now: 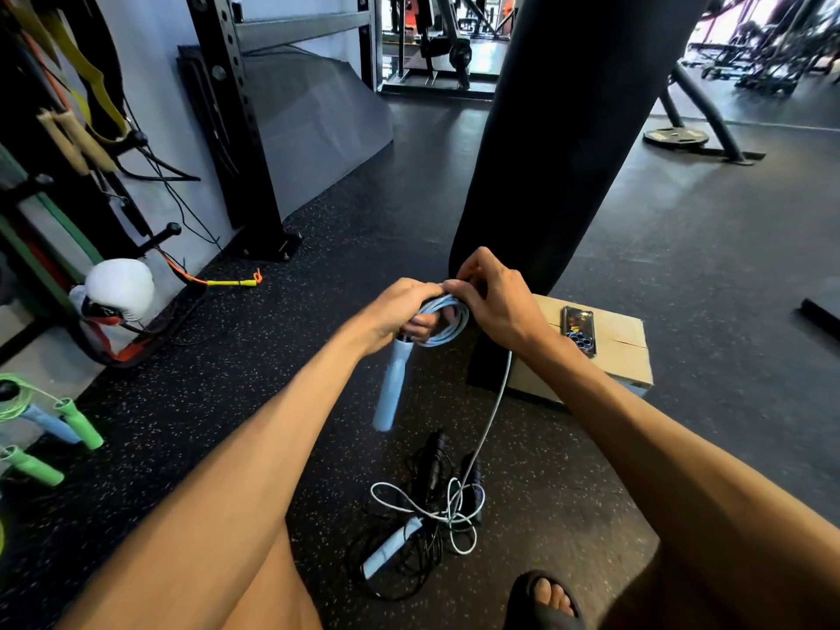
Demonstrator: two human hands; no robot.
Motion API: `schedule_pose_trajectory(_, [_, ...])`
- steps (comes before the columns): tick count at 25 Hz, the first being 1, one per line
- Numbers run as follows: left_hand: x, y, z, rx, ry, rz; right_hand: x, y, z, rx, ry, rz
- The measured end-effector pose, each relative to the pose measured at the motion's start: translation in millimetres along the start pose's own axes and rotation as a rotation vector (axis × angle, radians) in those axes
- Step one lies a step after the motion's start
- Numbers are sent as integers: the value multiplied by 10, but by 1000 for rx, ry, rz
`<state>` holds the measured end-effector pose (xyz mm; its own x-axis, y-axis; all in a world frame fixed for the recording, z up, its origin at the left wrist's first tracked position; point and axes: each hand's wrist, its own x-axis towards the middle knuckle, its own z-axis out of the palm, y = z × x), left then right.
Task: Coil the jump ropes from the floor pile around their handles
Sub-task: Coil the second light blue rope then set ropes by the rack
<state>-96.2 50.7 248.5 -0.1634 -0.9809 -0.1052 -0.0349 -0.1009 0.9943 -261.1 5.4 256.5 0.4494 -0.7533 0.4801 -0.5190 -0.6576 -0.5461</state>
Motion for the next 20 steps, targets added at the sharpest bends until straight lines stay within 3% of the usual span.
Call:
schedule_pose_trajectory(8, [2,43,-114,-453,-94,12,-56,96,136,325,-121,374])
schedule_pose_trajectory(12, [11,68,-145,-675,38,82,-209,-2,161,489,-419,572])
schedule_pose_trajectory(17, [105,78,-232,-808,265,152,-353,47,207,330,-848,615])
schedule_pose_trajectory(20, [134,36,-283,-746,407,213,-396,12,252,292,-978,599])
